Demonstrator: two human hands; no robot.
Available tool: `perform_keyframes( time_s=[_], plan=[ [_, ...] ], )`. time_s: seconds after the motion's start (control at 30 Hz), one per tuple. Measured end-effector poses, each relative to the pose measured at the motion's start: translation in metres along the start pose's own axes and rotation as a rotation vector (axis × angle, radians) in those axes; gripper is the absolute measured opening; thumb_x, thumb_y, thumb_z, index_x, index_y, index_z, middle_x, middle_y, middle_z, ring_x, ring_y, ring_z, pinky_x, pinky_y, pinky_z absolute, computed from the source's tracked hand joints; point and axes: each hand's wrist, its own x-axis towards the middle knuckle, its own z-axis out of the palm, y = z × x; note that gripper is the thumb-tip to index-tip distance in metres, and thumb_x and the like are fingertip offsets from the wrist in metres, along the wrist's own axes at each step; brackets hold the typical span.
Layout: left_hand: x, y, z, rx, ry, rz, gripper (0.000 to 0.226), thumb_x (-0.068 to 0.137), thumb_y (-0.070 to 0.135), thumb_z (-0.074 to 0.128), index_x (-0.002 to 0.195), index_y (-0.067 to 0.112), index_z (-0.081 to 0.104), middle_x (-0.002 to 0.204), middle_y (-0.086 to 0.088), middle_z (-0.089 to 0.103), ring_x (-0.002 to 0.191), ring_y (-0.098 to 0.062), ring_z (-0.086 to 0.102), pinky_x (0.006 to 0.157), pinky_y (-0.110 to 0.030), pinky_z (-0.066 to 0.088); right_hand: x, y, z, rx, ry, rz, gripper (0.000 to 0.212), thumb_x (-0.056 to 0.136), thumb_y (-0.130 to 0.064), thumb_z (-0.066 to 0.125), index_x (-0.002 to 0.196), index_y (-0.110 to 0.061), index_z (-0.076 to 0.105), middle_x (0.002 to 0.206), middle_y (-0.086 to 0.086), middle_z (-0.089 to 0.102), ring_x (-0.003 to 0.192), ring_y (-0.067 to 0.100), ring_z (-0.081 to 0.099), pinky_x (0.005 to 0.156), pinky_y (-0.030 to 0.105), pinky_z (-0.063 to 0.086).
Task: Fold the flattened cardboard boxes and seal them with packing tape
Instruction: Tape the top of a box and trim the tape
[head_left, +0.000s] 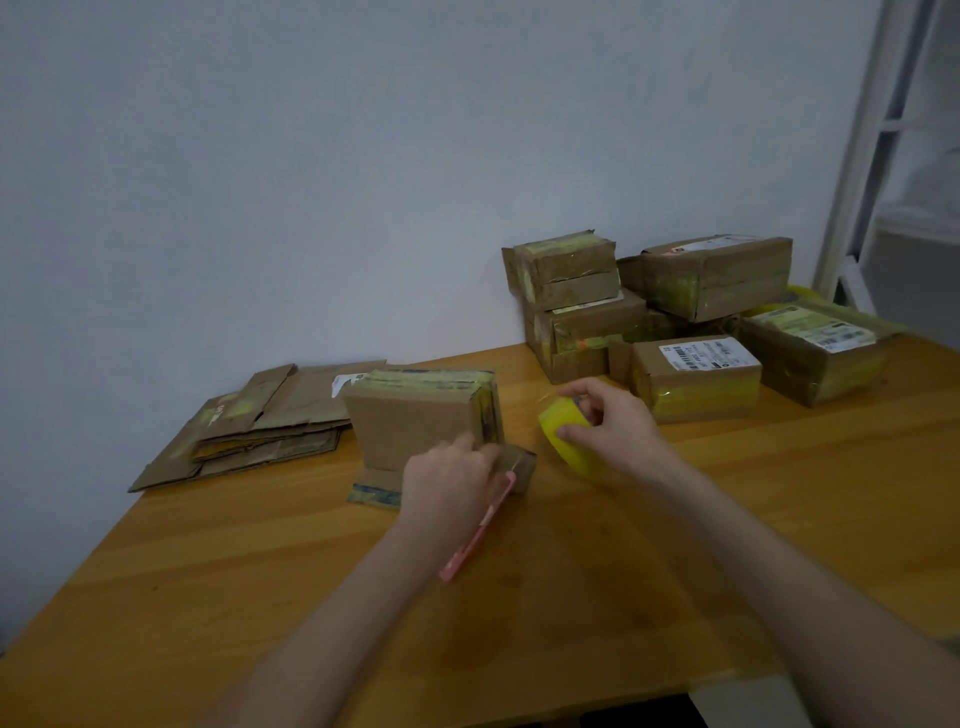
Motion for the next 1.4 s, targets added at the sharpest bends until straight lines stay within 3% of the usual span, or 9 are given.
perform_keyframes(
  time_s=[0.1,0.23,0.47,0.67,0.83,1.03,1.13,1.23,1.4],
  plan=[
    [0.026,0.013,-0.020,-0.289,0.275,-0.013,0.032,0.094,0.039,0.053,0.122,0.029,0.062,0.107,0.007,0.064,0.094,-0.011,0.060,0.073,-0.025,0.050,-0.007,0.001,-0.009,0.053,0.024,-0.028,0.040,0.077,-0.017,0.076,0.114,-0.020,0.062,0.070,-0.006,0.049,0.067,0.009,0.046,0.065,0.029,0.042],
    [0.056,0.042,-0.029,-0.510,0.193,-0.065,0.034,0.088,0.042,0.062,0.118,0.028,0.066,0.112,0.006,0.064,0.105,-0.013,0.058,0.084,-0.029,0.045,-0.022,0.002,-0.025,0.112,0.032,-0.076,0.040,0.076,-0.014,0.076,0.113,-0.019,0.063,0.075,0.001,0.054,0.067,0.009,0.045,0.062,0.024,0.041],
    [0.075,0.083,-0.027,-0.730,0.200,-0.091,0.012,0.084,0.024,0.069,0.092,0.020,0.077,0.092,0.000,0.074,0.089,-0.016,0.065,0.081,-0.031,0.051,-0.037,0.018,-0.054,0.021,0.094,-0.019,0.053,0.077,-0.015,0.075,0.124,-0.022,0.053,0.072,-0.011,0.051,0.065,0.002,0.046,0.057,0.016,0.034],
    [0.086,0.111,-0.021,-0.726,0.196,-0.023,0.011,0.087,0.016,0.065,0.092,0.014,0.075,0.091,0.002,0.071,0.080,-0.005,0.056,0.072,-0.014,0.038,-0.039,0.035,-0.067,-0.108,0.097,0.055,0.051,0.080,-0.019,0.073,0.127,-0.021,0.054,0.078,-0.014,0.050,0.080,0.011,0.050,0.063,0.023,0.038],
    [0.090,0.117,-0.007,-0.731,0.160,0.009,0.011,0.091,0.011,0.060,0.090,0.016,0.070,0.093,-0.001,0.070,0.085,-0.010,0.059,0.071,-0.016,0.040,-0.038,0.037,-0.071,-0.176,0.044,0.097,0.046,0.081,-0.021,0.070,0.124,-0.026,0.054,0.091,-0.011,0.051,0.094,0.013,0.053,0.078,0.034,0.050],
    [0.077,0.099,-0.008,-0.483,-0.010,-0.049,0.040,0.094,0.026,0.057,0.132,0.018,0.051,0.117,-0.004,0.058,0.106,-0.019,0.057,0.089,-0.032,0.051,-0.039,0.039,-0.069,-0.433,0.049,0.165,0.044,0.088,-0.025,0.065,0.129,-0.027,0.048,0.120,-0.003,0.060,0.109,0.019,0.057,0.080,0.029,0.048],
    [0.051,0.081,-0.003,-0.432,-0.258,-0.033,0.039,0.091,0.036,0.059,0.124,0.017,0.053,0.103,0.000,0.059,0.091,-0.014,0.060,0.079,-0.030,0.056,-0.043,0.042,-0.059,-0.606,0.005,0.190,0.041,0.091,-0.025,0.061,0.129,-0.029,0.046,0.119,-0.001,0.060,0.104,0.020,0.058,0.073,0.027,0.045],
    [0.024,0.073,0.008,-0.290,-0.456,-0.044,0.045,0.086,0.051,0.061,0.116,0.018,0.055,0.103,0.000,0.061,0.091,-0.015,0.061,0.077,-0.032,0.057,-0.045,0.041,-0.044,-0.675,-0.046,0.224,0.038,0.090,-0.027,0.060,0.126,-0.030,0.048,0.124,0.000,0.056,0.113,0.022,0.053,0.088,0.035,0.049],
    [-0.005,0.062,0.018,-0.256,-0.421,-0.091,0.027,0.087,0.041,0.064,0.093,0.015,0.064,0.088,-0.001,0.063,0.081,-0.015,0.063,0.067,-0.029,0.056,-0.040,0.013,-0.025,-0.641,0.050,0.116,0.039,0.091,-0.037,0.058,0.128,-0.027,0.049,0.130,0.004,0.043,0.124,0.023,0.040,0.094,0.038,0.045]
  ],
)
